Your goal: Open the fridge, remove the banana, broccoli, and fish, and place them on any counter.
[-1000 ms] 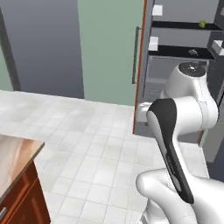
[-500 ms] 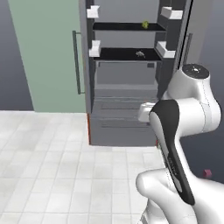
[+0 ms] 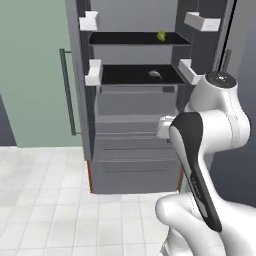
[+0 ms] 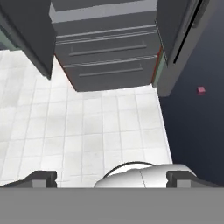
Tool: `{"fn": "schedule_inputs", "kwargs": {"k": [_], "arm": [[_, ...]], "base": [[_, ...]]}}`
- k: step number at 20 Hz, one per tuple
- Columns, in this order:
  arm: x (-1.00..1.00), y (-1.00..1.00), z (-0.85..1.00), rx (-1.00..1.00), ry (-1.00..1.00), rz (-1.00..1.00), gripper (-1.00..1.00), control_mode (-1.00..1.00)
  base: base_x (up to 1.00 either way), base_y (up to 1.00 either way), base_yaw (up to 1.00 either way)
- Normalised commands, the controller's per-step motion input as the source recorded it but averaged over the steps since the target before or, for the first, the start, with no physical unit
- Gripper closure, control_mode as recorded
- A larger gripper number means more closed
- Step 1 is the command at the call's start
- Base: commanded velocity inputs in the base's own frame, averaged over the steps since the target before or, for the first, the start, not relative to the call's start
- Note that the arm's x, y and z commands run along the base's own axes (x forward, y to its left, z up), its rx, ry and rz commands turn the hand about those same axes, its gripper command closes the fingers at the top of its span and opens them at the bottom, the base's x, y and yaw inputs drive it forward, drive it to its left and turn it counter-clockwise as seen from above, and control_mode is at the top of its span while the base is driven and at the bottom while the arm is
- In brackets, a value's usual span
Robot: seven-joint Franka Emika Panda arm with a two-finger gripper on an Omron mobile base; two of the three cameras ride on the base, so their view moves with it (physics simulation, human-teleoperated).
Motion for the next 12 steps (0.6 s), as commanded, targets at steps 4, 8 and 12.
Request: {"fn": "schedule_inputs", "kwargs": {"k": [4,8,12], "arm": [[0.00,0.00,0.00,0.00,0.00,0.00,-1.00,1.00],[0.00,0.00,0.00,0.00,0.00,0.00,-1.00,1.00],[0.00,0.00,0.00,0.00,0.00,0.00,-1.00,1.00]], "base": [[1.00,0.00,-0.20],[1.00,0.00,-0.23],[1.00,0.09,-0.22]]}}
